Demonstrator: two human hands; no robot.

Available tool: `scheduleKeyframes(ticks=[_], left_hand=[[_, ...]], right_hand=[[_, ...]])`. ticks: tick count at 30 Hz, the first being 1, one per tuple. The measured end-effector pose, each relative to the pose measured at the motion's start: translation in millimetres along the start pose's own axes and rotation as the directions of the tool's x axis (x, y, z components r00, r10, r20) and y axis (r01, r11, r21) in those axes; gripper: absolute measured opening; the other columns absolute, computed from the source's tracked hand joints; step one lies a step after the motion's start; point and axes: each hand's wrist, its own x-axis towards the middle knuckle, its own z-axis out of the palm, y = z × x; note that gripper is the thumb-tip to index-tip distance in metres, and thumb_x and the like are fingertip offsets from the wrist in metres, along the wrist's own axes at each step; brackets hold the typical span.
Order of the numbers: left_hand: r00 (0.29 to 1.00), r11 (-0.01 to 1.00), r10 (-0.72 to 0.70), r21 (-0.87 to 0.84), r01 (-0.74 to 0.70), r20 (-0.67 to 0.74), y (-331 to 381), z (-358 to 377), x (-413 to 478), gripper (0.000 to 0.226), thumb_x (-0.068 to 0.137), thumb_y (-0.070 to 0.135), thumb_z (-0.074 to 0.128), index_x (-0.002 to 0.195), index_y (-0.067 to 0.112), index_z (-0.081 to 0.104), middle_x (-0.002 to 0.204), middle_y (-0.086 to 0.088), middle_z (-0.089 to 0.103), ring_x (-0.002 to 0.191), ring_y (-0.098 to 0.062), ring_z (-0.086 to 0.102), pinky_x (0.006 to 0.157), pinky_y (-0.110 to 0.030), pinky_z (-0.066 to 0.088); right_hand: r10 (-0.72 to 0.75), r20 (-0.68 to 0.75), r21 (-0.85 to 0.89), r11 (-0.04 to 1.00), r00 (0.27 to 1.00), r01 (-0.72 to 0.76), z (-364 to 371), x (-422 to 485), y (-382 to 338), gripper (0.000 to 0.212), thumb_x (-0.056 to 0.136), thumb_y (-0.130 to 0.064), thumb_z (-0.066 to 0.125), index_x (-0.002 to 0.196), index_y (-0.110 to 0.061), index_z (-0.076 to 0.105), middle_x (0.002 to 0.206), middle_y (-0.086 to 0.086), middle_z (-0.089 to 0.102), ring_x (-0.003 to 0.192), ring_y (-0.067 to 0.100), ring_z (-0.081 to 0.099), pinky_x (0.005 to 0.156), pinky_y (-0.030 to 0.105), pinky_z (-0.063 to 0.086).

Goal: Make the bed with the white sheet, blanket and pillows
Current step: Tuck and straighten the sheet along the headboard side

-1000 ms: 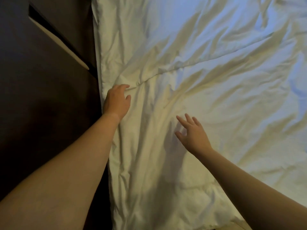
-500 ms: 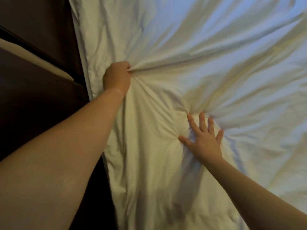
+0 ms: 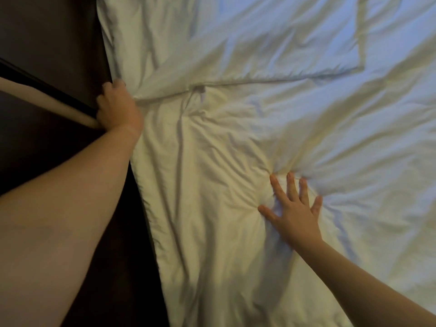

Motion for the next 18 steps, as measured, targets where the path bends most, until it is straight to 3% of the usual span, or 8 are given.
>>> scheduleKeyframes(ticks=[3,5,7,9,13,18], left_hand=[[0.973,0.971,0.233,0.051,-0.233,0.005,-5,15,-28,0.041,0.095,0.004,0.05,0.133,0.018,0.049,0.131,-0.015,0.049,0.113,-0.043,0.048,0.079,-0.055,0.051],[0.952,0.958,0.285,0.001,-0.287,0.109,-17,27,-36,0.042,0.101,0.009,0.042,0.14,0.022,0.049,0.125,-0.016,0.05,0.11,-0.041,0.05,0.075,-0.05,0.048],[0.937,0.961,0.273,-0.026,-0.274,0.217,-22,34,-38,0.04,0.109,0.026,0.038,0.146,0.026,0.053,0.121,-0.017,0.052,0.11,-0.04,0.051,0.082,-0.048,0.048],[0.945,0.968,0.224,0.056,-0.243,0.237,-20,34,-31,0.04,0.111,0.033,0.037,0.141,0.019,0.06,0.123,-0.019,0.052,0.113,-0.042,0.047,0.087,-0.05,0.048],[0.952,0.873,0.182,0.404,-0.272,0.248,-25,26,3,0.028,0.106,0.015,0.045,0.12,0.008,0.068,0.124,-0.02,0.047,0.111,-0.045,0.044,0.085,-0.054,0.051],[0.951,0.843,0.056,0.496,-0.208,0.304,-25,24,23,0.035,0.105,0.019,0.043,0.133,0.011,0.061,0.138,-0.02,0.042,0.125,-0.045,0.039,0.097,-0.053,0.045]], right_hand=[[0.001,-0.02,0.004,1.0,1.0,-0.001,2,-1,-1,0.082,0.089,-0.083,0.032,0.149,-0.06,-0.019,0.165,-0.014,-0.025,0.153,0.022,-0.024,0.119,0.065,-0.007],[0.002,-0.032,0.003,1.0,0.999,-0.002,4,-1,-1,0.082,0.089,-0.083,0.032,0.149,-0.06,-0.018,0.165,-0.015,-0.024,0.153,0.021,-0.024,0.119,0.065,-0.007],[0.005,-0.04,0.001,1.0,0.999,-0.005,4,-1,-1,0.082,0.089,-0.083,0.032,0.149,-0.06,-0.018,0.165,-0.015,-0.024,0.153,0.02,-0.024,0.119,0.064,-0.008],[0.006,-0.043,0.006,1.0,0.999,-0.006,6,-1,-1,0.082,0.088,-0.083,0.032,0.149,-0.06,-0.017,0.165,-0.016,-0.023,0.153,0.02,-0.024,0.119,0.064,-0.008],[0.002,-0.035,0.004,1.0,0.999,-0.002,6,1,0,0.081,0.089,-0.083,0.032,0.149,-0.061,-0.017,0.164,-0.017,-0.024,0.152,0.018,-0.025,0.119,0.062,-0.01],[0.003,-0.045,0.006,1.0,0.999,-0.003,8,1,0,0.079,0.089,-0.084,0.03,0.149,-0.061,-0.016,0.165,-0.016,-0.022,0.152,0.018,-0.024,0.119,0.063,-0.008]])
